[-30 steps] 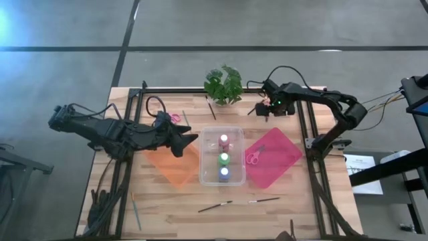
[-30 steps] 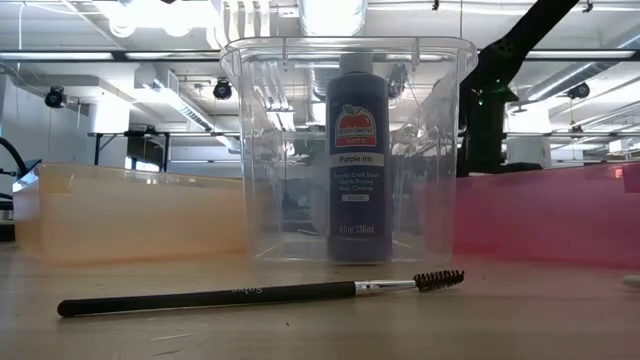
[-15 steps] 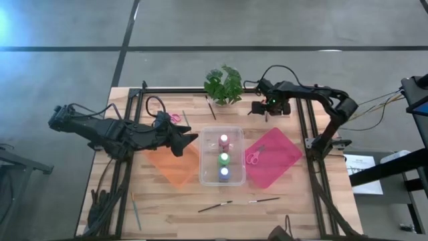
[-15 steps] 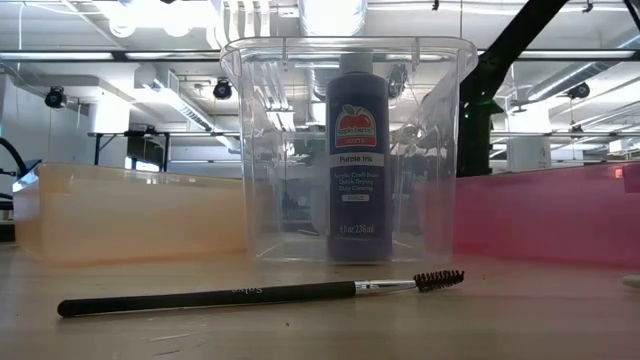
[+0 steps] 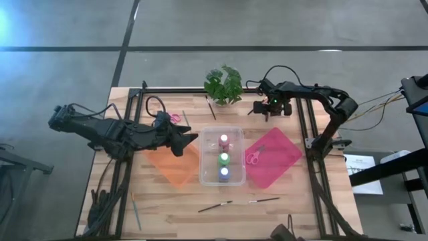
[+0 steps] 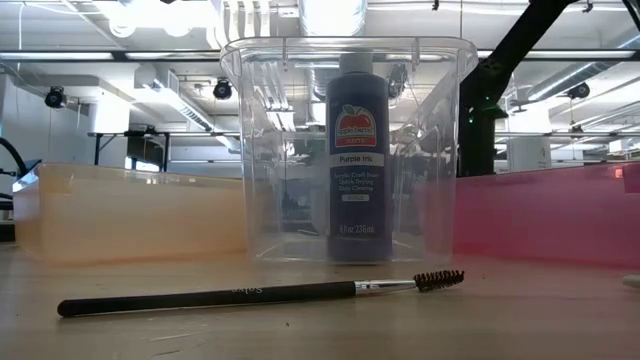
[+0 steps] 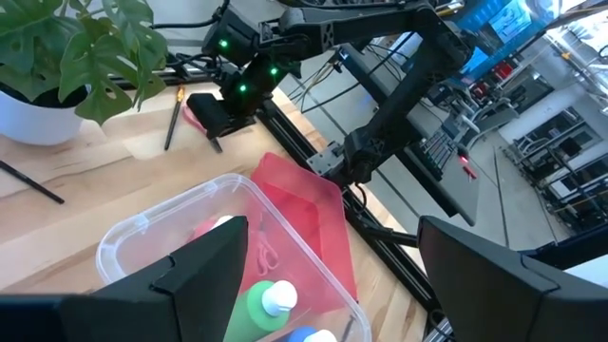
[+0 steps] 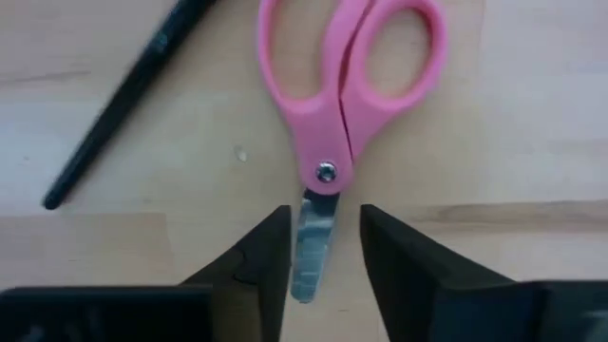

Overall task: Pick & Place Paint Supplies
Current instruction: Put the right scissors into the pink bin

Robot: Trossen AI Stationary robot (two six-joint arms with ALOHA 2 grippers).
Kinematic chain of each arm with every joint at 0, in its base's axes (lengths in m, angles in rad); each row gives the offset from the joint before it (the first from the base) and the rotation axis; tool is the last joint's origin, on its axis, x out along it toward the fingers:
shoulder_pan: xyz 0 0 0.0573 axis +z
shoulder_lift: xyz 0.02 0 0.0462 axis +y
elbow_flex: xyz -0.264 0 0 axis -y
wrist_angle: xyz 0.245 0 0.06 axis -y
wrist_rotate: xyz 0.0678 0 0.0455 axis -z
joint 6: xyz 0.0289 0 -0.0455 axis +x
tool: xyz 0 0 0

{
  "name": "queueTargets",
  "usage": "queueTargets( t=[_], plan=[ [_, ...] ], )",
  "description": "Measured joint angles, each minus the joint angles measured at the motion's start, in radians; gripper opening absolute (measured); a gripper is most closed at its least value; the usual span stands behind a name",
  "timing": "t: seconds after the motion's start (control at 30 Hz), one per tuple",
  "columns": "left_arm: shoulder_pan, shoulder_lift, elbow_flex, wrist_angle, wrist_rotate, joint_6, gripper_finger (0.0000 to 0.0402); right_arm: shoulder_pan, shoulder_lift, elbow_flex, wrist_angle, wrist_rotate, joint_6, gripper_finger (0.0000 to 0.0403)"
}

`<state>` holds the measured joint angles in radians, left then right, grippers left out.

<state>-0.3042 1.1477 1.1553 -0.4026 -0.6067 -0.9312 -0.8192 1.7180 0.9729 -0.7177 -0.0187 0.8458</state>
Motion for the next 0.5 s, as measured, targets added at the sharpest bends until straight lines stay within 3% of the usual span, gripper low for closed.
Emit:
queueTargets(
  t=[0.2, 0.5],
  plan=[
    [0.0, 0.0, 0.0, 0.0, 0.0, -0.009, 0.0316, 0.0, -0.003, -0.034, 0.023, -0.004, 0.014, 0.0069],
    [0.0, 0.0, 0.0, 0.0, 0.0, -0.012, 0.0316, 0.0, -0.006, -0.046, 0.03, -0.001, -0.015, 0.0035]
  ],
)
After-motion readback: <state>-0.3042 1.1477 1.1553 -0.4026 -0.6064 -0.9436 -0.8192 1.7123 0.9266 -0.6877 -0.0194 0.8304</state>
